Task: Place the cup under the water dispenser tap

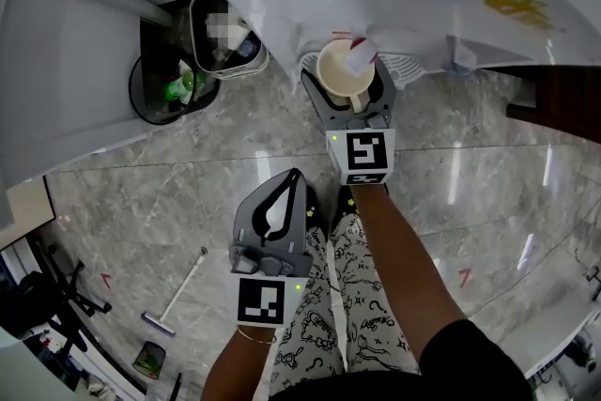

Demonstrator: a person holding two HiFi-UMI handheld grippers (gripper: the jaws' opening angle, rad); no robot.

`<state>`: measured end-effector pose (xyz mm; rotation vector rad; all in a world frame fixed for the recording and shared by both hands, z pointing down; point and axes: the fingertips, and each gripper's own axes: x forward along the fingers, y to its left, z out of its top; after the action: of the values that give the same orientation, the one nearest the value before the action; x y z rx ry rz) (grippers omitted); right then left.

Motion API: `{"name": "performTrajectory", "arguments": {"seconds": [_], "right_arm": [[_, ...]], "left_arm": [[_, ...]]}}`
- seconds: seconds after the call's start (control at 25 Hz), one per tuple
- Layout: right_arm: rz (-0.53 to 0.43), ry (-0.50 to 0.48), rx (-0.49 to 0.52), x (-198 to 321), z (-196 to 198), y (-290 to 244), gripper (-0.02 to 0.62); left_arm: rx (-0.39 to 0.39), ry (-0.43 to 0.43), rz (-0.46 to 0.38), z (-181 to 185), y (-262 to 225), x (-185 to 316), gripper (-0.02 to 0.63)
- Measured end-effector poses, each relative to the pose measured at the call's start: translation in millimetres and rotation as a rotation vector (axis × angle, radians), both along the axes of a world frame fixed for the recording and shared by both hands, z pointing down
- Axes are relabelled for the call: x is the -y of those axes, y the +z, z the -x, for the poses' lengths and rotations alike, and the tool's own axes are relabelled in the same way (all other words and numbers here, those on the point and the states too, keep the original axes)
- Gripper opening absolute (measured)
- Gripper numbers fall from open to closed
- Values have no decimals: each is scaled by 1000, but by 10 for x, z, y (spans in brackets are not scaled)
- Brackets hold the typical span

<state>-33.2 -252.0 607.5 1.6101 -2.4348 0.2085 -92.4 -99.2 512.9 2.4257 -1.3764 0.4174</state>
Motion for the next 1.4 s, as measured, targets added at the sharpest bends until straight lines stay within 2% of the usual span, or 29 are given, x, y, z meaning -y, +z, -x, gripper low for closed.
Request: {"name": "performTrajectory", "arguments": {"seconds": [0.2,0.4,0.6,1.04,1.24,1.4], "right_arm": [[49,4,-24,8,7,28,408],[108,2,-61,2,12,64,408],[147,-15,-70,-19,7,89,408],[155,-49,-51,4,2,80,410],[188,-76,-54,-20,27,93,413],[202,-89,-33,-20,50,78,445]], "left_arm": [[0,-33,29,54,53,-17,-3],[10,-33,15,73,27,16,-3],[-14,-49,21,48,2,5,-3],[-12,-27,44,-25,26,-86,-3],[-16,-25,56,-23,44,-119,-3],[-22,-11,62,-70,53,-125,-3]]}}
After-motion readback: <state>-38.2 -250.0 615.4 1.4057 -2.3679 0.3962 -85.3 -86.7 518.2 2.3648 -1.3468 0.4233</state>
